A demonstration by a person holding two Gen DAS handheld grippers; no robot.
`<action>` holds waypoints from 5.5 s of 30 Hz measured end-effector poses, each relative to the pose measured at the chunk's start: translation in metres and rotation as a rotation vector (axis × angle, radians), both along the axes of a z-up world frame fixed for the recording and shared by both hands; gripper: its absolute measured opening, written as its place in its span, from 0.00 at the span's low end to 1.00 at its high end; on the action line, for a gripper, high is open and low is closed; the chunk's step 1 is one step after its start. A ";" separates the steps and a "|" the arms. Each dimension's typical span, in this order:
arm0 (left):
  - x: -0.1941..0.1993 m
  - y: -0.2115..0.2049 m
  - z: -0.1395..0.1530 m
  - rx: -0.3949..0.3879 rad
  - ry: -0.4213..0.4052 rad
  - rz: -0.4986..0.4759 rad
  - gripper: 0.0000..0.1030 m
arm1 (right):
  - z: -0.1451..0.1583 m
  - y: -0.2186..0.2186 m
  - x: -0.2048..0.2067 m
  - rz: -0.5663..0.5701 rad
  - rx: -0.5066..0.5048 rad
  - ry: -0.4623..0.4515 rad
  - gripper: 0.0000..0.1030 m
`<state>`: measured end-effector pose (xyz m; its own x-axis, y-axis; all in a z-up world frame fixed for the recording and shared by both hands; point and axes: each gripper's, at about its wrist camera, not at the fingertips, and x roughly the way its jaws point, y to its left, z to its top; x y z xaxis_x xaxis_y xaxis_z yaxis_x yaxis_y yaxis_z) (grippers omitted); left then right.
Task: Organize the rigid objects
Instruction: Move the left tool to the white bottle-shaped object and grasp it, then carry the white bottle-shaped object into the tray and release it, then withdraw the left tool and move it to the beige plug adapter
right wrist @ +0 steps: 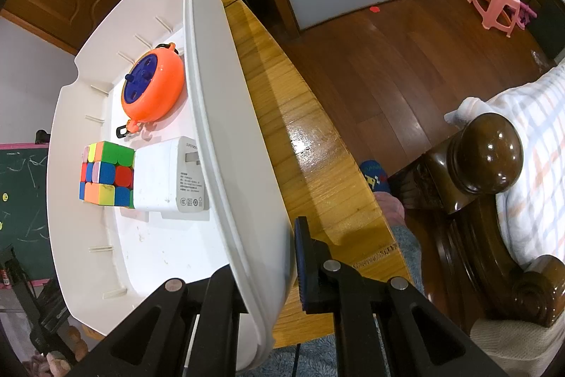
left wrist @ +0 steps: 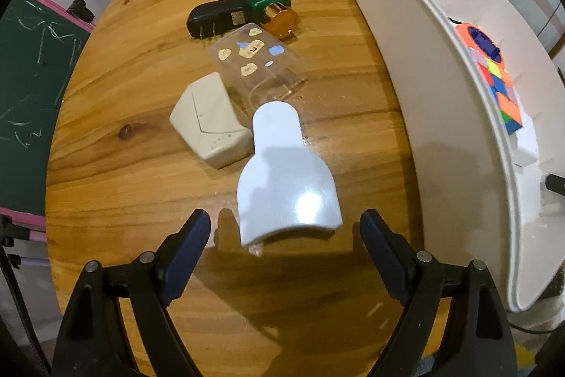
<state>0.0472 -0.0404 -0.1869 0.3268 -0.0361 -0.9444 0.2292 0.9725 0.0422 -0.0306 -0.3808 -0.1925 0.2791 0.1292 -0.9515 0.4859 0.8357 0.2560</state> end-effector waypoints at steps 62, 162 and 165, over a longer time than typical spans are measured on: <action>0.038 -0.107 0.166 -0.177 -0.231 -0.206 0.58 | 0.003 0.001 0.003 0.060 -0.010 -0.021 0.12; 0.051 0.062 0.017 -0.078 -0.048 0.122 0.99 | 0.005 0.024 0.015 0.061 -0.139 0.061 0.13; 0.056 0.058 0.010 -0.076 -0.045 0.127 0.98 | 0.006 0.025 0.016 0.057 -0.136 0.065 0.13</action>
<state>0.1032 0.0181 -0.1771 0.3750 -0.0623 -0.9249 0.1037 0.9943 -0.0249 -0.0147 -0.3556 -0.1869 0.2124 0.0120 -0.9771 0.4481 0.8874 0.1083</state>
